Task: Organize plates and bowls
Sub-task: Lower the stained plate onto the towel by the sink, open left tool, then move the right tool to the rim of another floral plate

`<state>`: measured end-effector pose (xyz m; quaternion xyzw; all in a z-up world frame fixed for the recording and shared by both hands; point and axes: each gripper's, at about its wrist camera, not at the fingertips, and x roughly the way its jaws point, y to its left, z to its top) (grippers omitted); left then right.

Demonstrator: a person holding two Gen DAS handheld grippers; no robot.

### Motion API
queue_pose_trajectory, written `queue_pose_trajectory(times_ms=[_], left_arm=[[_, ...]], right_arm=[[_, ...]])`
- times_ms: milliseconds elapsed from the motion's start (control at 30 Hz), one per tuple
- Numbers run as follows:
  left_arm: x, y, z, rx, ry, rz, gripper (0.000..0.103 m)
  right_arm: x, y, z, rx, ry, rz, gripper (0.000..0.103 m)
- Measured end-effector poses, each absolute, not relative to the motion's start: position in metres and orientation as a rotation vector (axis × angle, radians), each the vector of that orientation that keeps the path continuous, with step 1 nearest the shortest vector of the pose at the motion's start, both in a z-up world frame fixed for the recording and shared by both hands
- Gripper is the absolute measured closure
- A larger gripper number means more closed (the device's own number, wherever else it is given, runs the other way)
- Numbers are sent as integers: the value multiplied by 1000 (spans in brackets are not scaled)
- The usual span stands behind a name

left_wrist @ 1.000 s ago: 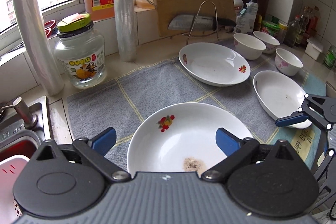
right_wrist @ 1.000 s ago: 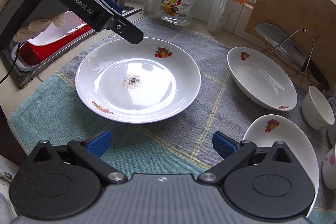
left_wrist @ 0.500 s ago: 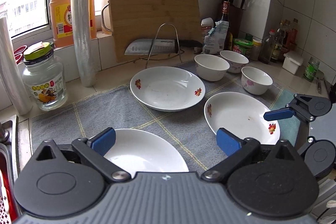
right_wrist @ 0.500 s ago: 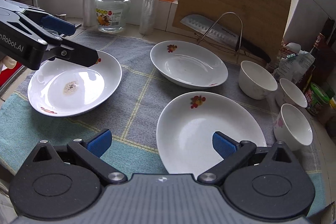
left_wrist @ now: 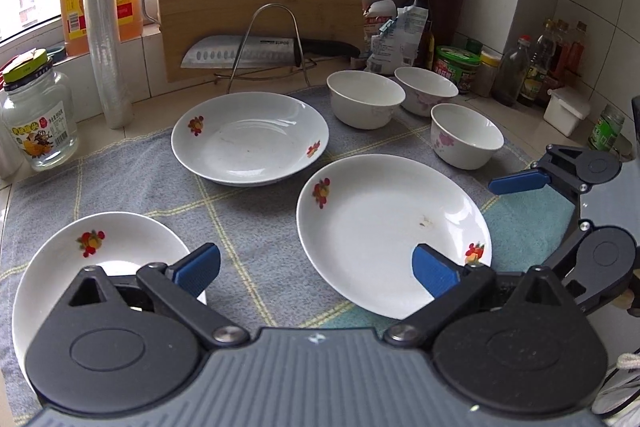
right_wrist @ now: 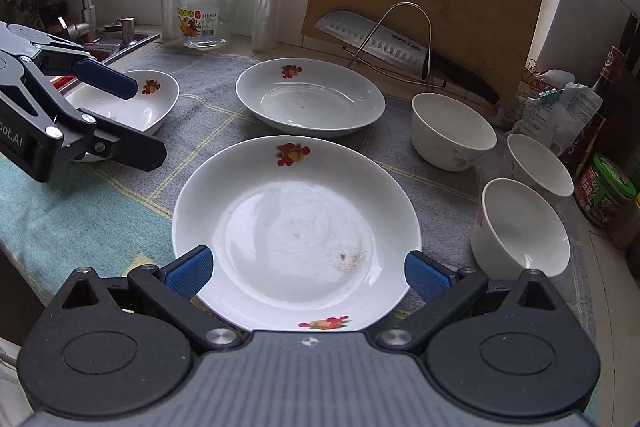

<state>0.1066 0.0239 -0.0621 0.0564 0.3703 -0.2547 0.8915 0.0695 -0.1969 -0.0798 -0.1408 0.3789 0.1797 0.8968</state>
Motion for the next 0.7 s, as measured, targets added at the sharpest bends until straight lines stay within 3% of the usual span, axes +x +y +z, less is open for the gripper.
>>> queue_pose_trajectory(times_ms=[700], left_arm=[[80,-23,-118,269,931,-504,2]], right_arm=[[124,-245,-116,-165,945,525,0]])
